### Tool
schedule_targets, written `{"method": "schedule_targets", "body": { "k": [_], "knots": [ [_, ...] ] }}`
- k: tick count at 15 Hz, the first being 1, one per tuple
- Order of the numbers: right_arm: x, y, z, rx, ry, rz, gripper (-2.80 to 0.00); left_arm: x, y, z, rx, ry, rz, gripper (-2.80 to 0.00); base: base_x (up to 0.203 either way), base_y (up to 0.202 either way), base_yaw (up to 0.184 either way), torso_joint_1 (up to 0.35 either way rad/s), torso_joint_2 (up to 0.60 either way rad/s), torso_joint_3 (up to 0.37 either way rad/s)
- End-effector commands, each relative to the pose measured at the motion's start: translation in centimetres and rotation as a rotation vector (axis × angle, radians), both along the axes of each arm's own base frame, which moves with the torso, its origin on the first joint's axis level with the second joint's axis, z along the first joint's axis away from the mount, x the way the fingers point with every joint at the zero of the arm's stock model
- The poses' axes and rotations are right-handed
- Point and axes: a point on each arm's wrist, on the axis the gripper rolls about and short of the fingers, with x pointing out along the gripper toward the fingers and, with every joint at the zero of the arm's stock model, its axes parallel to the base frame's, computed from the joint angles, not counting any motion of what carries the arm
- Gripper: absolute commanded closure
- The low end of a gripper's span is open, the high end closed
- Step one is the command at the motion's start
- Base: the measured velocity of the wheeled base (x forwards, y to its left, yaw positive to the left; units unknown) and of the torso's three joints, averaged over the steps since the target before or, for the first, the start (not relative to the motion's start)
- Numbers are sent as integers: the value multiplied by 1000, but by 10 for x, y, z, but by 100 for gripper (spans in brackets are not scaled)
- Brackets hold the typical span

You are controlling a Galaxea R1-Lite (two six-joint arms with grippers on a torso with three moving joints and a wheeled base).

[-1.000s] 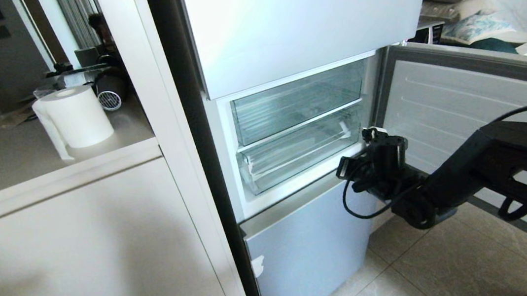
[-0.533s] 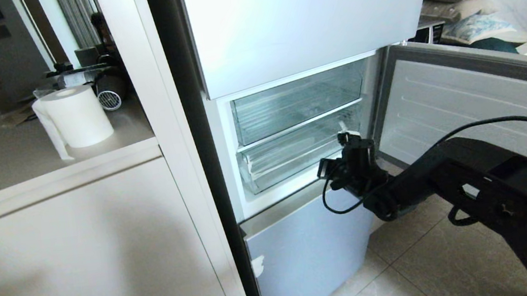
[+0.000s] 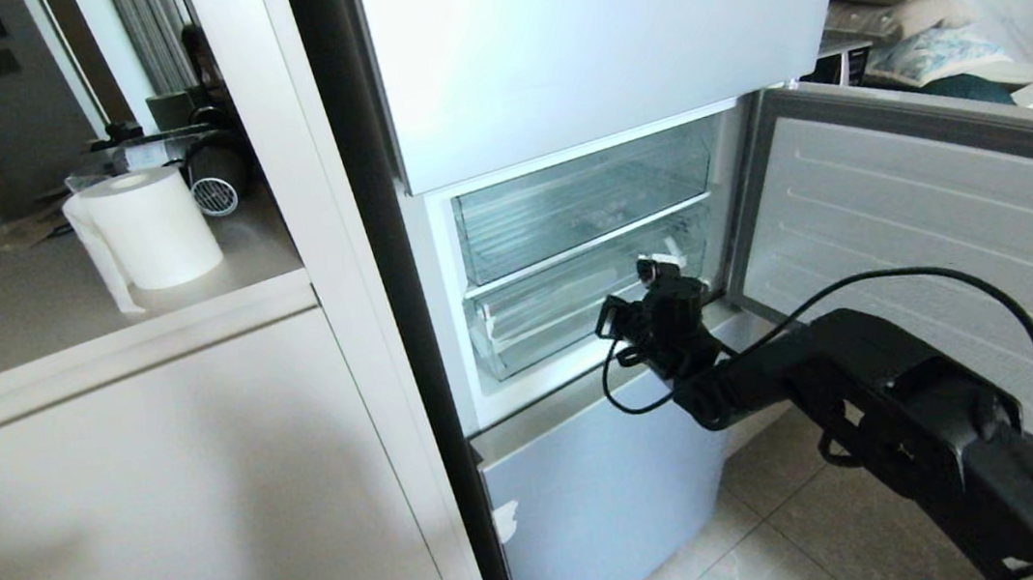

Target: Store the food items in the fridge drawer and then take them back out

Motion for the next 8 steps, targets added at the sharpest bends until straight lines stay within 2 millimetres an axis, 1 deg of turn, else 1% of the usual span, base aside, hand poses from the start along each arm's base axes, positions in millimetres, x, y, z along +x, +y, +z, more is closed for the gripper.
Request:
{"method": "schedule_targets", "body": {
  "k": [1,5,8],
  "knots": [
    [5,2,-17,3,0,-12,0,0,0,0,0,0,0,0,0,0,0,0,0,0],
    [4,2,-15,9,2,-14,0,0,0,0,0,0,0,0,0,0,0,0,0,0],
    [2,2,-8,21,3,-14,0,0,0,0,0,0,0,0,0,0,0,0,0,0]
  ]
}}
